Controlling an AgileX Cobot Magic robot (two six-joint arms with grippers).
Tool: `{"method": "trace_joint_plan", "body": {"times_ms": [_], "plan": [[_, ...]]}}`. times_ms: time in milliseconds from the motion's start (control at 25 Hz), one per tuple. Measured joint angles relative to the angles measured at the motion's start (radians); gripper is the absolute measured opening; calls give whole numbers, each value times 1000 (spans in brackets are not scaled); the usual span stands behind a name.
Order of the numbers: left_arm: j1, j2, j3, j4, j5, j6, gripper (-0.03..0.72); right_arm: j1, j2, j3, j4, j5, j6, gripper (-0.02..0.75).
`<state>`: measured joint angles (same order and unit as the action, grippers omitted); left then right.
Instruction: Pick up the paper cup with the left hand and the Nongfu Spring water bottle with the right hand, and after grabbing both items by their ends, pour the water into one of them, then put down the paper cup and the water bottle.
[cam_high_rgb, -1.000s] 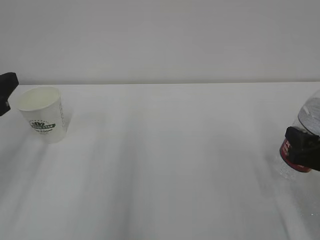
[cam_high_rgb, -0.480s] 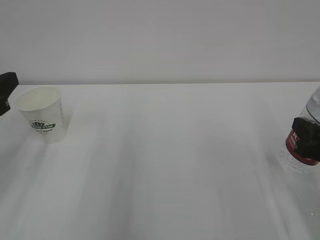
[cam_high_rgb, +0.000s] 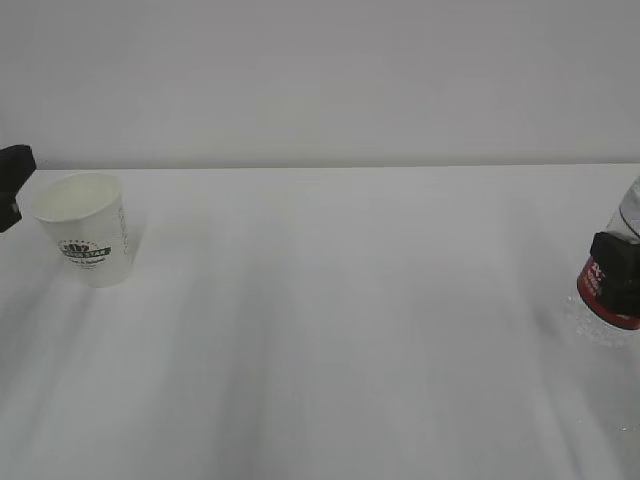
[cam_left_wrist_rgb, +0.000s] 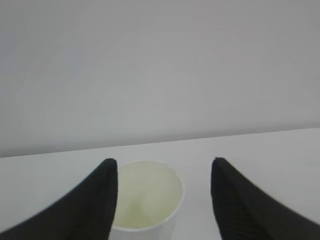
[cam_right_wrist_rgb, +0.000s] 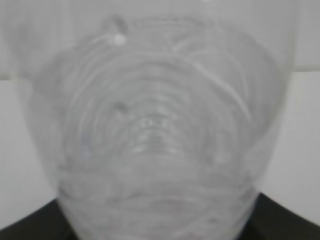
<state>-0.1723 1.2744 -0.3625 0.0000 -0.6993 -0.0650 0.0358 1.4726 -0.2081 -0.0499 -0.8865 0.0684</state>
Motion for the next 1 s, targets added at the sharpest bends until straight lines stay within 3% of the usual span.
{"method": "trace_joint_plan", "body": {"times_ms": [320, 560, 1000], "plan": [[0, 144, 0, -23, -57, -16, 665, 0, 0, 0, 0, 2, 0, 413], [0, 287, 0, -14, -277, -49, 683, 0, 0, 0, 0, 2, 0, 413], [0, 482, -4, 16, -436, -94, 685, 0, 0, 0, 0, 2, 0, 413]]}}
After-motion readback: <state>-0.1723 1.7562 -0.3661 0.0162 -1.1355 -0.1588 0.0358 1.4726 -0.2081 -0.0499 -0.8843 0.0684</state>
